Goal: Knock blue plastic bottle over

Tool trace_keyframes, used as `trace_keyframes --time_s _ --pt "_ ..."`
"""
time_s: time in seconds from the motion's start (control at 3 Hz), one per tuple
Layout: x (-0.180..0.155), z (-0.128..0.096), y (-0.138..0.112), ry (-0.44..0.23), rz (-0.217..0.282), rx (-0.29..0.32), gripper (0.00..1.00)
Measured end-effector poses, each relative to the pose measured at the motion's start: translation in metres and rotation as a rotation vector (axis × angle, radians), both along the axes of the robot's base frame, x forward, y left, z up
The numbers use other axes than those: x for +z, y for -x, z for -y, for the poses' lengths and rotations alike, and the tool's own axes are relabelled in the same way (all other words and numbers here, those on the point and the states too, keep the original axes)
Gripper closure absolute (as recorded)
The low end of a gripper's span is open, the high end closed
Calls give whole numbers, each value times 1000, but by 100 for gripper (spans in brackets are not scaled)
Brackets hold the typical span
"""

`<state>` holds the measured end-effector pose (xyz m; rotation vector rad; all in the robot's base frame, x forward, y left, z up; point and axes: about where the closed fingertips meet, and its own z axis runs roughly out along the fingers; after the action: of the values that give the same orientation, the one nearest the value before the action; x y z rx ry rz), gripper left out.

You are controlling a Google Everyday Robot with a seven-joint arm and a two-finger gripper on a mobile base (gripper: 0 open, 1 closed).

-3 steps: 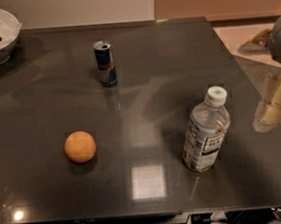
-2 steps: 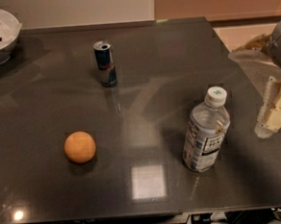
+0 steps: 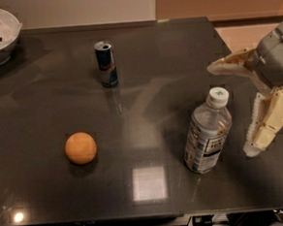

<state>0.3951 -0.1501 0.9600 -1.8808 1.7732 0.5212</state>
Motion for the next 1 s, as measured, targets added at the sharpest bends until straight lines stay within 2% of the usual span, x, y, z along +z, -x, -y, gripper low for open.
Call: trace_keyframes --time_s 0.67,1.0 --pt "-19 -19 13 -24 -16 61 0" --pt "-23 -23 16 -38 -20 81 18"
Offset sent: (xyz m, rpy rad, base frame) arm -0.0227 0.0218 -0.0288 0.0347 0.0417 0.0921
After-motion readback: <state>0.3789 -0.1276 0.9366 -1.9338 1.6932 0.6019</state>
